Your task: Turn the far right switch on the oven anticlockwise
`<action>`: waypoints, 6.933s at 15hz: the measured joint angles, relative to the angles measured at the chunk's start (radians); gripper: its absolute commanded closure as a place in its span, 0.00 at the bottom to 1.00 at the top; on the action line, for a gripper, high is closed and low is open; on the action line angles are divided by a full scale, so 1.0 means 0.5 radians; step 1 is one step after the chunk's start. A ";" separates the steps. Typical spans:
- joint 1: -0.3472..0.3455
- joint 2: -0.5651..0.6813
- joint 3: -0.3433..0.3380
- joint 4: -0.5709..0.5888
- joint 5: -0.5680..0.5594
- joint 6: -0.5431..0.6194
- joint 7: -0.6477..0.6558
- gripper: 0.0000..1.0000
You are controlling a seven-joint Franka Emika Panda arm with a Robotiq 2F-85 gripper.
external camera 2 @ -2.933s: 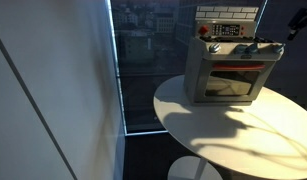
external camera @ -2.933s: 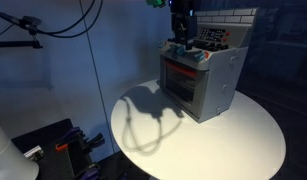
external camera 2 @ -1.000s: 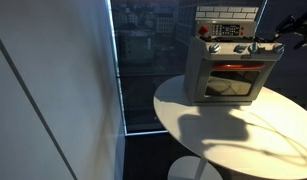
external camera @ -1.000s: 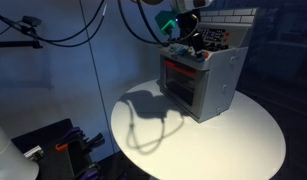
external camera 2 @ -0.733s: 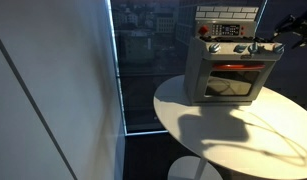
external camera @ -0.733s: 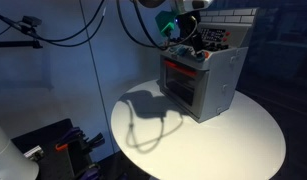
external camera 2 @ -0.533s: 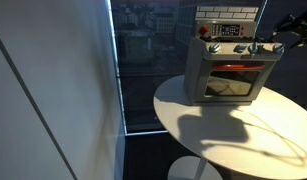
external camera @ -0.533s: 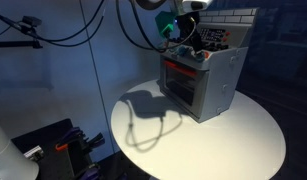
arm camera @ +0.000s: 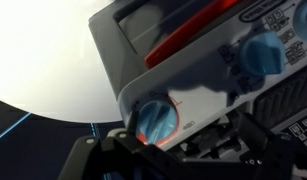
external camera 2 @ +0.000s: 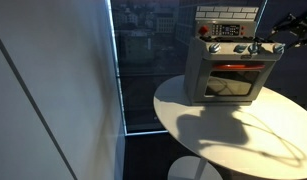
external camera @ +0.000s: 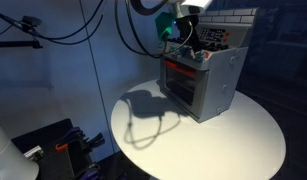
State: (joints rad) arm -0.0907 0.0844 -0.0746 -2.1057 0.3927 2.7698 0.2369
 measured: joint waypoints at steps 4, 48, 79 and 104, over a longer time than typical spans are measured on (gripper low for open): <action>0.000 0.000 0.005 -0.009 0.119 0.035 -0.076 0.00; -0.042 0.028 0.003 -0.035 0.331 0.113 -0.245 0.89; -0.051 -0.006 -0.010 -0.068 -0.286 0.115 -0.226 0.94; -0.065 -0.110 -0.092 -0.078 -1.013 0.112 -0.209 0.06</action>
State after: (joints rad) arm -0.1234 0.0293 -0.1208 -2.1446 -0.1141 2.8258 0.1323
